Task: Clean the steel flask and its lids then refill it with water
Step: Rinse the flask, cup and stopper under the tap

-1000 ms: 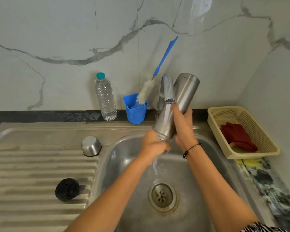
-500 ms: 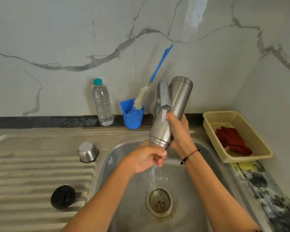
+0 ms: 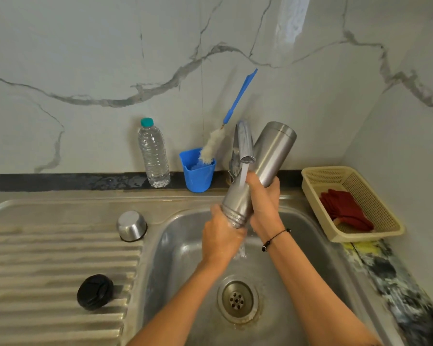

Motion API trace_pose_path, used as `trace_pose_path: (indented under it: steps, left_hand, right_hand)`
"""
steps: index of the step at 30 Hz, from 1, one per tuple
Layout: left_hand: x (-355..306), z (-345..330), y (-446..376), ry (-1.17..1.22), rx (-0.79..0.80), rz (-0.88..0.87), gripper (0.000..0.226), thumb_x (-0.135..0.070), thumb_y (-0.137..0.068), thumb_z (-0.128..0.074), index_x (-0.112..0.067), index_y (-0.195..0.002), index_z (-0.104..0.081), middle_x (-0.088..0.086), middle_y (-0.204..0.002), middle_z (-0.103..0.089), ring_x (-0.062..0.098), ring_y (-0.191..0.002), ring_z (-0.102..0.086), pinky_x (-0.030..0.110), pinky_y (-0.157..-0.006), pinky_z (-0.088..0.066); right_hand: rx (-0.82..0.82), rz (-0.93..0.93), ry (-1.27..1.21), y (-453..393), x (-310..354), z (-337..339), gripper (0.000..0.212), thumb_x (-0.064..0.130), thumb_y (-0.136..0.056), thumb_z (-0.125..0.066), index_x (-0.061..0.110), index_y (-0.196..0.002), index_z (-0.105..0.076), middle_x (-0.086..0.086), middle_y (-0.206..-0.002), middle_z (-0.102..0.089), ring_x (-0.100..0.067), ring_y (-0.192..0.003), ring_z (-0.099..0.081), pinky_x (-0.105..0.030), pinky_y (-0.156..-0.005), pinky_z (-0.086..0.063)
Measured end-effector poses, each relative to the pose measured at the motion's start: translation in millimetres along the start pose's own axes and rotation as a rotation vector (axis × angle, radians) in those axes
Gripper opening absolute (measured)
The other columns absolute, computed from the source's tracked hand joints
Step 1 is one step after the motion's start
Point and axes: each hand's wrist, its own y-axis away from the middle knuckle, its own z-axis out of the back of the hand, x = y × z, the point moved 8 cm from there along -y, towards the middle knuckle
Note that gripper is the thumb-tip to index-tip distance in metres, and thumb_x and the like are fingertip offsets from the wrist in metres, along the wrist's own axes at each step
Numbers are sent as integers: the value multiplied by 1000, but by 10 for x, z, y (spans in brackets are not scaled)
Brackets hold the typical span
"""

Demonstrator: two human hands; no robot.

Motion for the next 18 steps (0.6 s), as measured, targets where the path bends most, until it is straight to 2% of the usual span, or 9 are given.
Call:
trace_pose_path:
  steps: [2,5,7,9,12,14,16,18]
  left_hand:
    - [132,-29,42,13,113,76,43,-19,-73,-76,-18,-107,-51,-7,-81,-61,7,-66,-62,14,-48,-45]
    - [289,-58,155,-28,332,63,42,-17,-71,-76,-22,-107,-53,-7,-88,-64,4,-73,-61,14,-53,-46]
    - [347,-87,258,-6,481,22,39,-13,-75,-75,-24,-106,-54,-6,-89,-64,3,-74,-60,20,-62,-52]
    - [434,-129,372,119,658,63,52,-6,-76,-75,-24,-117,-49,-3,-94,-64,4,-79,-62,24,-72,-54]
    - [506,-196,546,216,938,107,80,-8,-78,-76,-25,-141,-30,-1,-119,-60,10,-106,-61,33,-96,-50]
    - [444,-148,525,307,925,128,84,-25,-84,-73,-26,-148,-20,-5,-135,-52,12,-121,-53,36,-103,-45]
    - [333,-3,337,459,726,189,95,-47,-82,-67,-21,-153,-10,-4,-148,-40,14,-132,-44,34,-105,-40]
    - [149,115,159,509,620,170,100,-58,-76,-65,-20,-153,-15,-1,-153,-34,16,-135,-41,37,-110,-36]
  right_hand:
    - [23,21,35,47,-80,26,50,17,-76,-72,19,-117,-43,-12,-106,-60,-26,-91,-64,-44,-80,-56]
    - [64,-10,81,147,-254,90,55,19,-75,-73,22,-120,-42,-10,-107,-60,-28,-92,-65,-49,-80,-56]
    - [106,-69,64,213,-358,119,55,22,-78,-71,24,-124,-42,-9,-107,-61,-28,-91,-66,-49,-80,-56]
    - [138,-40,158,253,-386,161,56,25,-79,-70,24,-127,-41,-6,-108,-61,-24,-92,-65,-45,-81,-55]
    - [208,75,420,304,-371,206,62,35,-75,-72,28,-127,-38,0,-110,-59,-16,-93,-63,-38,-81,-55]
    - [279,112,534,355,-373,228,74,44,-67,-71,29,-129,-33,4,-109,-58,-13,-93,-63,-34,-80,-56]
    - [342,150,615,417,-372,260,83,49,-62,-71,26,-131,-30,5,-110,-57,-11,-92,-63,-26,-73,-56]
    - [409,168,685,510,-386,273,85,48,-62,-71,27,-130,-27,10,-109,-54,-9,-91,-61,-18,-65,-53]
